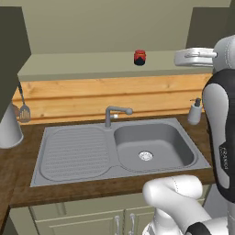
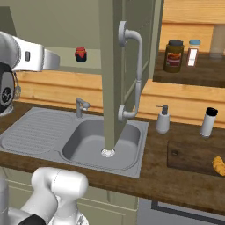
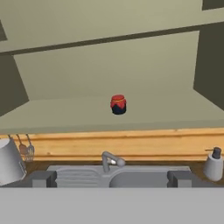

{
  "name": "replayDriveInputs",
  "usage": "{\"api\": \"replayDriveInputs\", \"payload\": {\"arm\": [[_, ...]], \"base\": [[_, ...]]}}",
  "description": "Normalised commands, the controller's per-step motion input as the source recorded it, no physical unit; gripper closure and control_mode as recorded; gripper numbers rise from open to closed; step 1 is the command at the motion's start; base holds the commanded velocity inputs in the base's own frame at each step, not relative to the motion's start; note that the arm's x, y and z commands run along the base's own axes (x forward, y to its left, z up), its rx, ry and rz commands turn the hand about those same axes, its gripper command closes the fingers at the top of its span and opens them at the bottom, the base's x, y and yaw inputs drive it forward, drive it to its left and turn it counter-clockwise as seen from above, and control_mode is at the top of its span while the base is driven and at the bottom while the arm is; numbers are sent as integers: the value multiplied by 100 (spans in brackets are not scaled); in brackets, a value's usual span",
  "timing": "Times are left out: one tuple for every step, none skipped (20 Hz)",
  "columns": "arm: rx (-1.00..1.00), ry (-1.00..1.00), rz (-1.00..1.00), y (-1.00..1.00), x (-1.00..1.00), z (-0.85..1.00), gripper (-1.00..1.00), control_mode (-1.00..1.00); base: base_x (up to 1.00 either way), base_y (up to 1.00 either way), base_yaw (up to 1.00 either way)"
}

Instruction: From the different types of pastries on the counter, select a croissant and place it on the cutting board. Then retrieve a jar of jam from the cabinet and place it alongside the croissant on the cutting board.

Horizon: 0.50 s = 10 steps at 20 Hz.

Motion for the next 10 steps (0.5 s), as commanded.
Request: {"api": "replayDriveInputs", "payload": {"arm": [[0, 0, 0, 0, 29, -4, -100, -100], [0, 0, 0, 0, 36, -3, -100, -100], [0, 0, 0, 0, 44, -4, -100, -100], [0, 1, 0, 0, 49, -9, -100, -100], [0, 0, 0, 0, 50, -8, -100, -100], [0, 0, 0, 0, 46, -11, -100, -100], [0, 0, 0, 0, 41, -12, -100, -100], [0, 0, 0, 0, 38, -16, -100, -100], [0, 0, 0, 0, 32, -18, -100, -100], [0, 0, 0, 0, 31, -19, -100, -100]], "base": [[0, 0, 0], [0, 0, 0], [0, 0, 0], [0, 0, 0], [0, 0, 0], [0, 0, 0], [0, 0, 0], [0, 0, 0], [0, 0, 0], [0, 0, 0]]}}
